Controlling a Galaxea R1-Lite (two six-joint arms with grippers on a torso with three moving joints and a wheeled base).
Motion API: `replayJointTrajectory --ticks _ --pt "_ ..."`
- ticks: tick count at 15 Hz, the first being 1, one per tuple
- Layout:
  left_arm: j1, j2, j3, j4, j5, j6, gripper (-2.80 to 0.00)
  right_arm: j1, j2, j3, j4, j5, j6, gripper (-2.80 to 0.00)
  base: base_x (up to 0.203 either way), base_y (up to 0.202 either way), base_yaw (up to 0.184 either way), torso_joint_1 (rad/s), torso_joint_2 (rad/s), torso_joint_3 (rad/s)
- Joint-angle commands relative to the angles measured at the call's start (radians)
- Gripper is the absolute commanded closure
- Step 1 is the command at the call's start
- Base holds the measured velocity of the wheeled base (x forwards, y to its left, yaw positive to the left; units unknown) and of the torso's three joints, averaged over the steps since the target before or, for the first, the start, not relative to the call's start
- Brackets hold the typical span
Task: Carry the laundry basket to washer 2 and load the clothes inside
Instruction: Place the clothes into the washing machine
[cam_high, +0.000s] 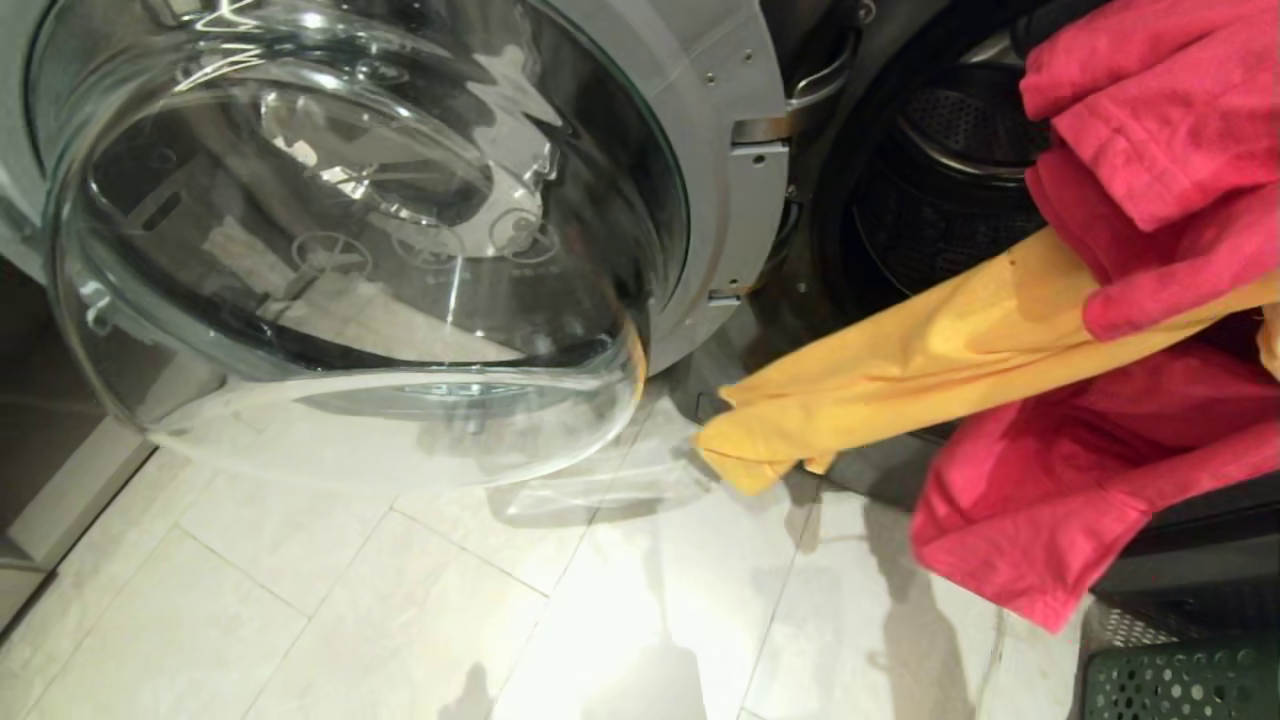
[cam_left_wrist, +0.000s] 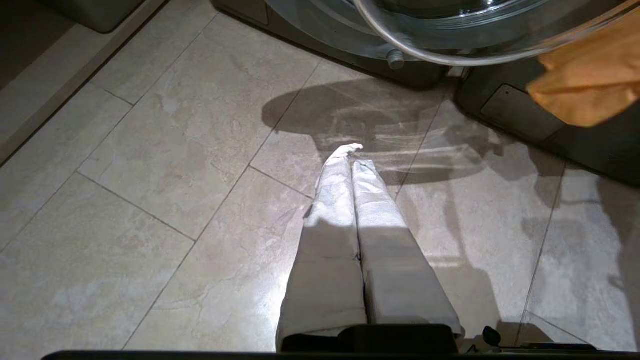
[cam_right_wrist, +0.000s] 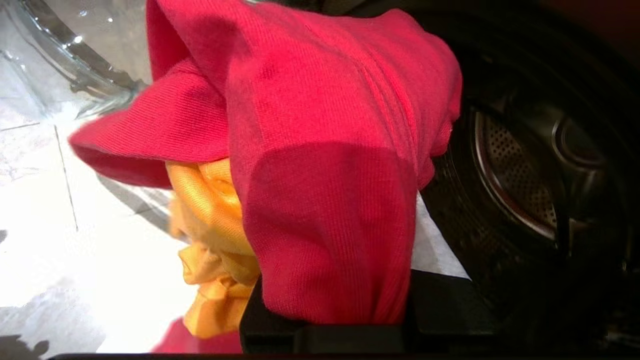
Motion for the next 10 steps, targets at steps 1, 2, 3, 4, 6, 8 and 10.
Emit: replayJointTrajectory --ticks 1,2,3,4,6,8,10 --pt "0.000 0.000 0.040 -0.001 0.000 -0.001 0.00 0.000 -0.010 0.058 -0.075 0.001 -0.003 0.00 0.000 0.000 0.000 0.000 0.00 0.000" --pt "0.000 0.000 0.040 -0.001 0.000 -0.001 0.00 0.000 -0.013 0.076 -0.095 0.001 -0.003 0.00 0.000 0.000 0.000 0.000 0.00 0.000" --pt "0.000 0.000 0.040 -0.001 0.000 -0.001 0.00 0.000 -0.013 0.089 -0.110 0.000 -0.003 0.00 0.000 0.000 0.000 0.000 0.00 0.000" --pt "0.000 0.000 0.040 -0.001 0.000 -0.001 0.00 0.000 -0.012 0.107 -0.132 -0.003 -0.007 0.00 0.000 0.000 0.000 0.000 0.00 0.000" --pt "0.000 0.000 0.040 -0.001 0.000 -0.001 0.00 -0.003 -0.008 0.185 -0.226 -0.035 -0.034 0.00 0.000 0.000 0.000 0.000 0.00 0.000" --pt "0.000 0.000 0.040 -0.001 0.000 -0.001 0.00 -0.004 0.000 0.299 -0.366 -0.109 -0.037 0.00 0.000 0.000 0.000 0.000 0.00 0.000" --pt "0.000 0.000 0.040 -0.001 0.000 -0.001 0.00 -0.005 0.034 0.425 -0.534 -0.171 -0.034 0.00 0.000 0.000 0.000 0.000 0.00 0.000"
